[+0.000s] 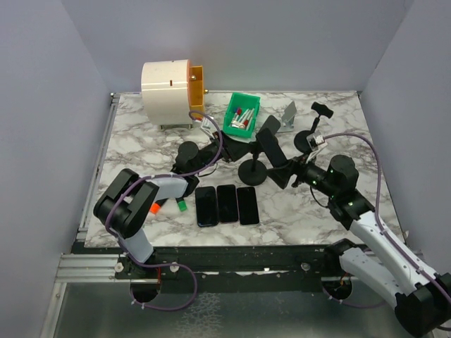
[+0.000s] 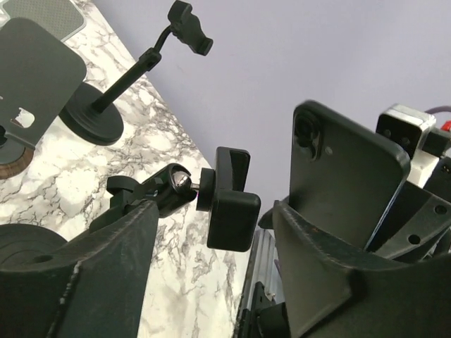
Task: Remove the phone from the phone stand
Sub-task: Remove the phone from the phone stand, then place the phone at the center of the board, then reset both arms
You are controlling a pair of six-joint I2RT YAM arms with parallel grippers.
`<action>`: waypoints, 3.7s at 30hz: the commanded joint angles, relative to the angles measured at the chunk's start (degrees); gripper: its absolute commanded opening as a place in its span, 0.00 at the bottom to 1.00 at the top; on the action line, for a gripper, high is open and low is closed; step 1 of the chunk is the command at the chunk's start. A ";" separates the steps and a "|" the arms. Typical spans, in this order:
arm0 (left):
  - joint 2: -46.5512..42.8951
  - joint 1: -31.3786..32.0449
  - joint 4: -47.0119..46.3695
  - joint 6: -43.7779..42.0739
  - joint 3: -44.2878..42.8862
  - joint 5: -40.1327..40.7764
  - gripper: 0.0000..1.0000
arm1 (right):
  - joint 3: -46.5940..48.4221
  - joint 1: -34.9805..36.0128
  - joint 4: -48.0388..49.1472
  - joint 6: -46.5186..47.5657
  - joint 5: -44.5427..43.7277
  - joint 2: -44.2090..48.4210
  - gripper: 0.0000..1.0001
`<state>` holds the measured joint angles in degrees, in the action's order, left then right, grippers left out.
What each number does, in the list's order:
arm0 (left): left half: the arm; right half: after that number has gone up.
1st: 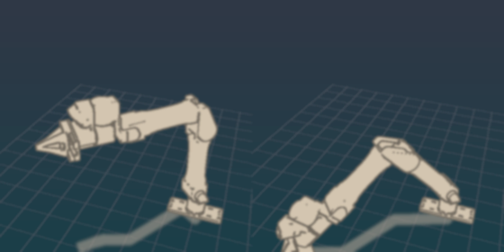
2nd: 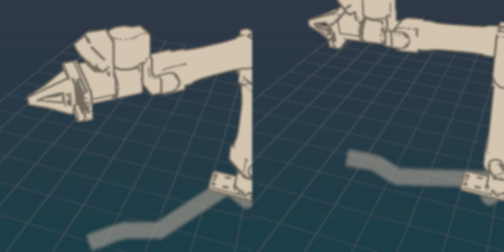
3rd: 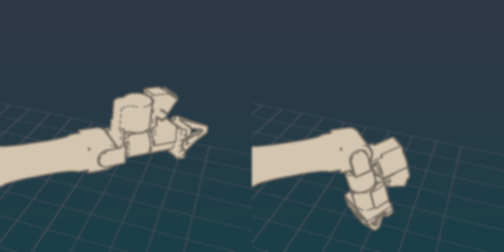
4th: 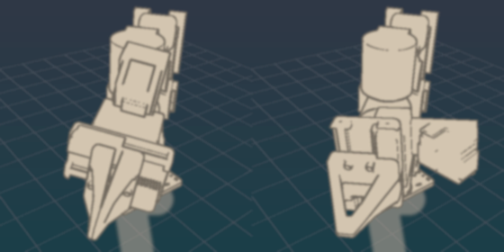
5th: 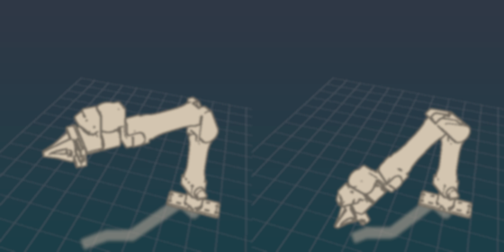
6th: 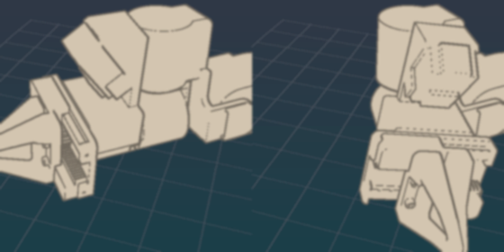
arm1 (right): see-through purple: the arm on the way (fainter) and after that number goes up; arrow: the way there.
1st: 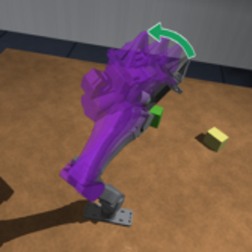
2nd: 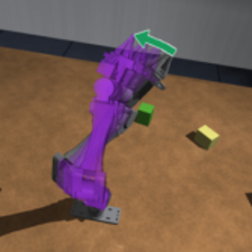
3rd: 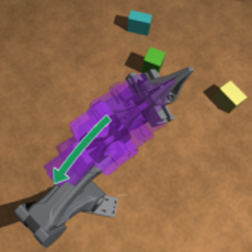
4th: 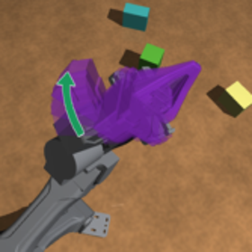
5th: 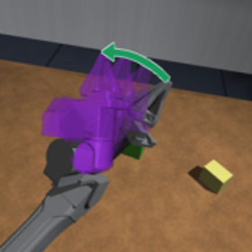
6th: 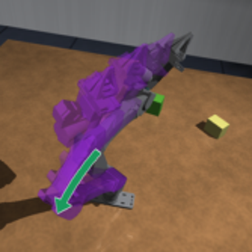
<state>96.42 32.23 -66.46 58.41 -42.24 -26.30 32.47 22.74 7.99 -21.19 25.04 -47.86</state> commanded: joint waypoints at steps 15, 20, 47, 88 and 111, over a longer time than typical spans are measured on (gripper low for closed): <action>-29.35 -0.41 31.90 -22.75 3.12 23.99 0.99 | 0.27 -0.42 -35.41 -11.25 -17.29 5.15 0.00; -36.44 -0.41 40.28 -29.26 4.21 29.65 0.99 | -1.31 -0.42 -33.89 -12.07 -15.93 -2.08 0.01; -39.05 -0.41 52.57 -31.34 3.74 33.01 0.99 | -7.36 8.98 -30.87 -18.59 -16.78 -18.80 0.23; -37.65 0.40 55.90 -31.26 2.53 33.35 0.99 | -8.00 9.18 -34.16 -20.60 -16.20 -18.99 0.91; -35.94 5.23 66.10 -23.97 -5.31 51.85 0.99 | 17.39 9.16 -46.06 -10.46 -28.63 0.42 0.99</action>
<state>59.64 35.24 -6.09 29.56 -43.22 13.69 40.51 31.55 -34.57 -37.43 4.51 -50.85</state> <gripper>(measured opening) 0.988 0.984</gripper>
